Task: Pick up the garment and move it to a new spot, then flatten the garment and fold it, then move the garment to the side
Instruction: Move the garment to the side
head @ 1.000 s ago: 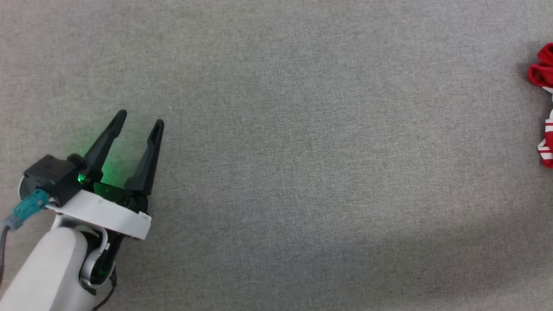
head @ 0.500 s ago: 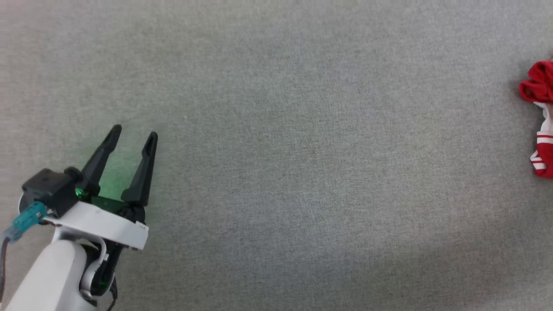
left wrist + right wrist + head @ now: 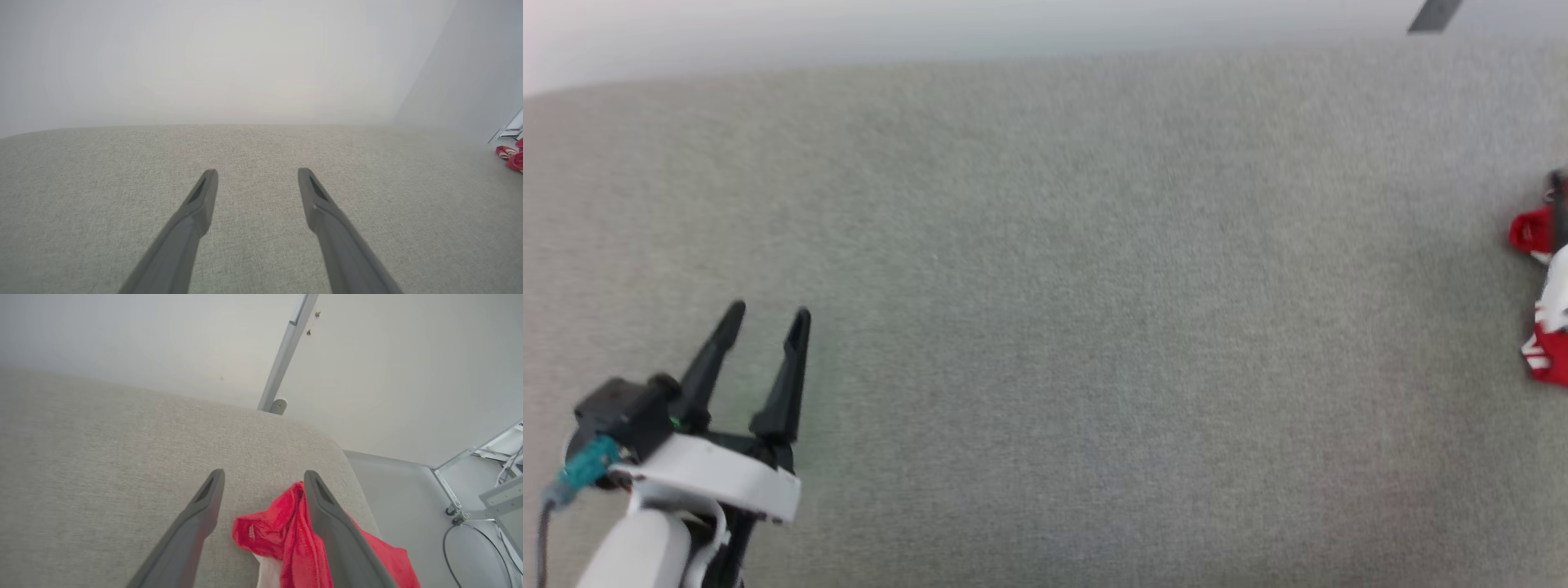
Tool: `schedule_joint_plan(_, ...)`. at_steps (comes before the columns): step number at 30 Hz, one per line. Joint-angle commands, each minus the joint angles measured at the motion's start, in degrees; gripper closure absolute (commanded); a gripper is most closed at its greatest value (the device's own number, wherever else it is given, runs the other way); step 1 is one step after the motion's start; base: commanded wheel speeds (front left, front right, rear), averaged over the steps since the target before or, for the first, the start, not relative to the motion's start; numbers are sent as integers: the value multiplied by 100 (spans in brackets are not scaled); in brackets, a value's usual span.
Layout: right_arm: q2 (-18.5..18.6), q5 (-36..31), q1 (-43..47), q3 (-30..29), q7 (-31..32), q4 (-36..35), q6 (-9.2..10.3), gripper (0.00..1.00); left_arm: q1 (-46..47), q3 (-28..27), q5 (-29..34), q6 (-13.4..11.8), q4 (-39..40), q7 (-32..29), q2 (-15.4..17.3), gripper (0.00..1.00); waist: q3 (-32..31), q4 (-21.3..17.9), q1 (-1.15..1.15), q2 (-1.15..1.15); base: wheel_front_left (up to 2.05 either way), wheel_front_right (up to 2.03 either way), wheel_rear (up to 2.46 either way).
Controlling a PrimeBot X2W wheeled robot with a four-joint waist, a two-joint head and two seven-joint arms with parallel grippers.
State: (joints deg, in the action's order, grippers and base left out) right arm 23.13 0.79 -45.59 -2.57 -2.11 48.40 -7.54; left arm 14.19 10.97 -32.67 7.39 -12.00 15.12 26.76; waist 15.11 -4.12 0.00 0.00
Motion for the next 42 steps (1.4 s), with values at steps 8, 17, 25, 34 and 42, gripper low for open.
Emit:
schedule_joint_plan(8, -397, 359, 579, 284, -909, 19, 12, 0, -530, -243, 192, 12, -77, -3, -222, 0, -925, 388, 0, 0, 0, 0, 0)
schedule_joint_plan(17, -760, 530, 1476, 414, -1296, -460, 12, 0, -1023, -606, 381, 12, -196, -3, -359, 0, -1479, 418, 0, 0, 0, 0, 0)
schedule_joint_plan(25, -996, 440, 2446, 215, -1310, -1542, 12, 0, -1296, -991, 701, 12, -278, -3, -347, 0, -1628, 373, 0, 0, 0, 0, 0)
schedule_joint_plan(34, -1228, 341, 3331, 36, -1312, -2346, 12, 0, -1557, -1261, 902, 12, -200, -3, -395, 0, -1733, 376, 0, 0, 0, 0, 0)
schedule_joint_plan(42, -1328, 328, 3795, -46, -1312, -2762, 12, 0, -1662, -1366, 880, 11, -222, -3, -441, 0, -1771, 400, 0, 0, 0, 0, 0)
